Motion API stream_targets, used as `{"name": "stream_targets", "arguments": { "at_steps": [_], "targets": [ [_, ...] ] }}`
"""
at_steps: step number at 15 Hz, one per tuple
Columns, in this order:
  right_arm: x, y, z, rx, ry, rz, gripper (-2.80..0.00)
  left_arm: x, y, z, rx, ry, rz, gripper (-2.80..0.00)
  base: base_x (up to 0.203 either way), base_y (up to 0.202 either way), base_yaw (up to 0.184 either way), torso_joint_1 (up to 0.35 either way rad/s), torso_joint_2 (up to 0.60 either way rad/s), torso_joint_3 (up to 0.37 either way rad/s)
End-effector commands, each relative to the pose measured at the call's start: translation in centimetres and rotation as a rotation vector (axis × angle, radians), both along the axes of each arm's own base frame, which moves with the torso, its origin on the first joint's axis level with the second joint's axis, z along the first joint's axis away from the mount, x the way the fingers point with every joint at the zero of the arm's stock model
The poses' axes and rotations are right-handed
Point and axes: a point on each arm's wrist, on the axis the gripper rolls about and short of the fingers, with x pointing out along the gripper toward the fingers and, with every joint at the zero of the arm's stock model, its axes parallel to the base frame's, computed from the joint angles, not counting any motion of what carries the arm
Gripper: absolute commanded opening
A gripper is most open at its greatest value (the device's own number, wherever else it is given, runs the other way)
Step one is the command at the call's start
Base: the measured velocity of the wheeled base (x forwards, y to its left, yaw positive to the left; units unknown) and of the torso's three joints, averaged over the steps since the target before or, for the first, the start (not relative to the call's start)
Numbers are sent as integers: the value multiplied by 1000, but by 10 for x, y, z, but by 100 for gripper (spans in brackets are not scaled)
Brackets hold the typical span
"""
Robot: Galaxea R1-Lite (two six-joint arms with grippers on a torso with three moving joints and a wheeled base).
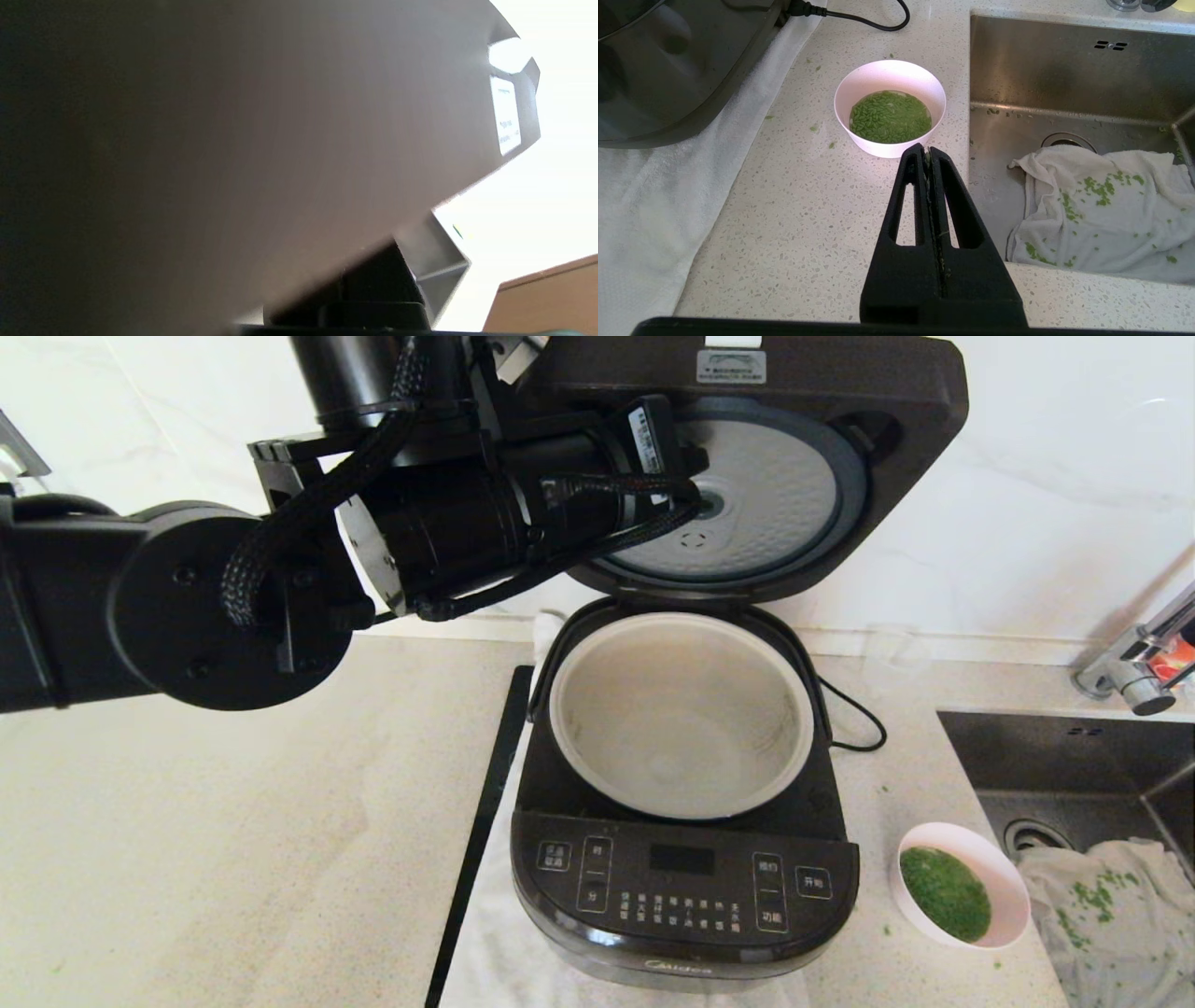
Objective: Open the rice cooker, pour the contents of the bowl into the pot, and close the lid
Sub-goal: Open the rice cooker
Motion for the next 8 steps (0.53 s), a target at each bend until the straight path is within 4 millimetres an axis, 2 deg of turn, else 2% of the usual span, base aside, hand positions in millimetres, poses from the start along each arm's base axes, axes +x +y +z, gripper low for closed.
{"name": "stream_targets", "arguments": {
  "at_steps": [1,8],
  "targets": [
    [0,0,0,0,-1,1,-280,6,-1,-1,10,-16,9,-280,0,0,0,0,0,0],
    [0,0,0,0,-1,0,-280,14,-2,-2,17,-31,23,-280,0,0,0,0,0,0]
  ]
}}
